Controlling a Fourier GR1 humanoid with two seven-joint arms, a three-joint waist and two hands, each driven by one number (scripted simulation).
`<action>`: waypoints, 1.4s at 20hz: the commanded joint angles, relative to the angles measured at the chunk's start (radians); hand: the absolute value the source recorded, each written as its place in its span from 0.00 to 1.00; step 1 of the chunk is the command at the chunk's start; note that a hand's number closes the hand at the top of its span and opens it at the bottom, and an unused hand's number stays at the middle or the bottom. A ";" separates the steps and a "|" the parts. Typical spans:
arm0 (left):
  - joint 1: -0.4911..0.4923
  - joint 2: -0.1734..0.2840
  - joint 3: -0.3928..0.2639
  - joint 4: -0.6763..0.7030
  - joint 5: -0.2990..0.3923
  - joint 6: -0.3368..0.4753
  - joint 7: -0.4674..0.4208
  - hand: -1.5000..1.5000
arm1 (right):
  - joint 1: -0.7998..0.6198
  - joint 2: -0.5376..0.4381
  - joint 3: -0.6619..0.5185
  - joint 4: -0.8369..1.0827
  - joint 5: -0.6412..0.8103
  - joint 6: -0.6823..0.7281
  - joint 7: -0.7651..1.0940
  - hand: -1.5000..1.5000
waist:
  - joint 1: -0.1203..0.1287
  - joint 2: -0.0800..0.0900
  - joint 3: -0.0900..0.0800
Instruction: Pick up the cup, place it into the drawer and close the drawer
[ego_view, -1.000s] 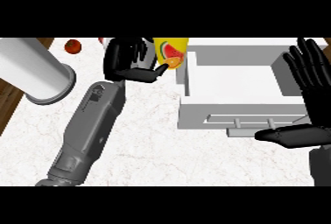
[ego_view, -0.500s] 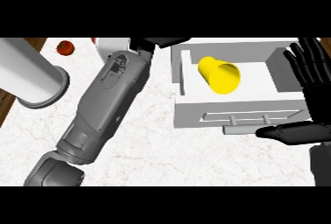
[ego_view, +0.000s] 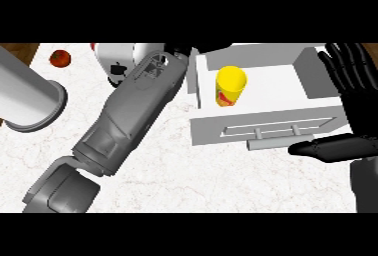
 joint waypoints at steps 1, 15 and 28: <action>-0.018 0.000 -0.067 0.094 0.020 -0.051 0.033 1.00 | -0.042 -0.013 -0.006 0.035 -0.021 0.018 0.006 0.00 | -0.031 0.013 0.001; 0.081 0.000 -0.174 0.037 0.178 -0.062 -0.025 0.00 | -0.090 0.045 0.110 0.033 -0.098 0.119 -0.004 0.00 | -0.129 0.028 0.000; 0.061 0.000 -0.100 -0.005 0.366 -0.033 -0.222 0.00 | -0.043 -0.137 0.336 0.002 -0.080 0.436 0.153 1.00 | -0.044 0.005 -0.002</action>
